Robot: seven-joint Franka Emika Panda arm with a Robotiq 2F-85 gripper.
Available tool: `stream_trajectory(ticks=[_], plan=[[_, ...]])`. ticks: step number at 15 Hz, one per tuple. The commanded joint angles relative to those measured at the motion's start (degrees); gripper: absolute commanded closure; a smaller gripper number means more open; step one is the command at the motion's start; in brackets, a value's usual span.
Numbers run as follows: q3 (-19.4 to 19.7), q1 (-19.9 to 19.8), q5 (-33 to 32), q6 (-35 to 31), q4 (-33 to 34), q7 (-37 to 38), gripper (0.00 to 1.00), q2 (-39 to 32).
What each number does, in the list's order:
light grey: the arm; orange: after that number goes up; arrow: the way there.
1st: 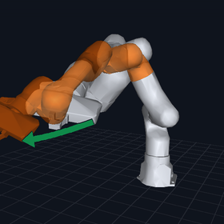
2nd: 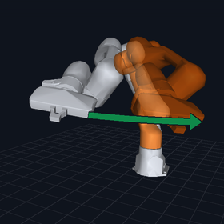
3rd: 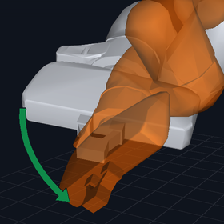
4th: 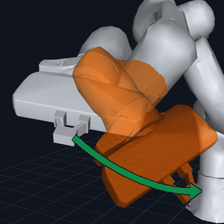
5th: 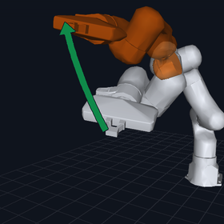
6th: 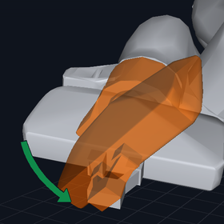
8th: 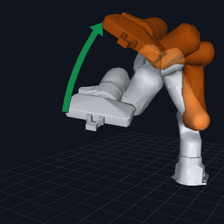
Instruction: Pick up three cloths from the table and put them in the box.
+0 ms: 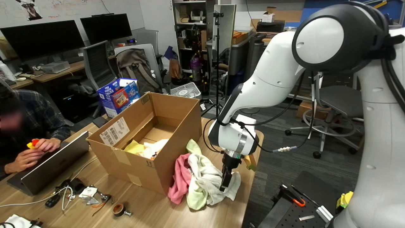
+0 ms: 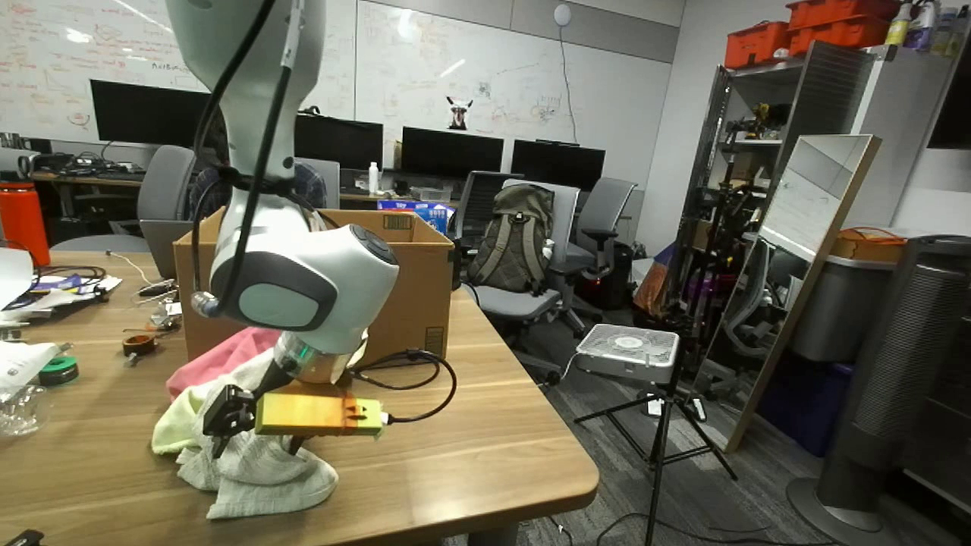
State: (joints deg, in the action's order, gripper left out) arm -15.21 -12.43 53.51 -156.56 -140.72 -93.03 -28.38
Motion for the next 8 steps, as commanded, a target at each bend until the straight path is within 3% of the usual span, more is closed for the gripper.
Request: stream_trajectory(ticks=[1,7,8], plan=[[-1.2,0.5,1.3,-0.3,-0.9,1.3,0.0,1.8],[-2.5,0.4,1.5,-1.1,-0.7,1.8,0.0,1.5],[-2.3,0.6,1.1,-1.1,-0.8,2.7,0.25,1.6]])
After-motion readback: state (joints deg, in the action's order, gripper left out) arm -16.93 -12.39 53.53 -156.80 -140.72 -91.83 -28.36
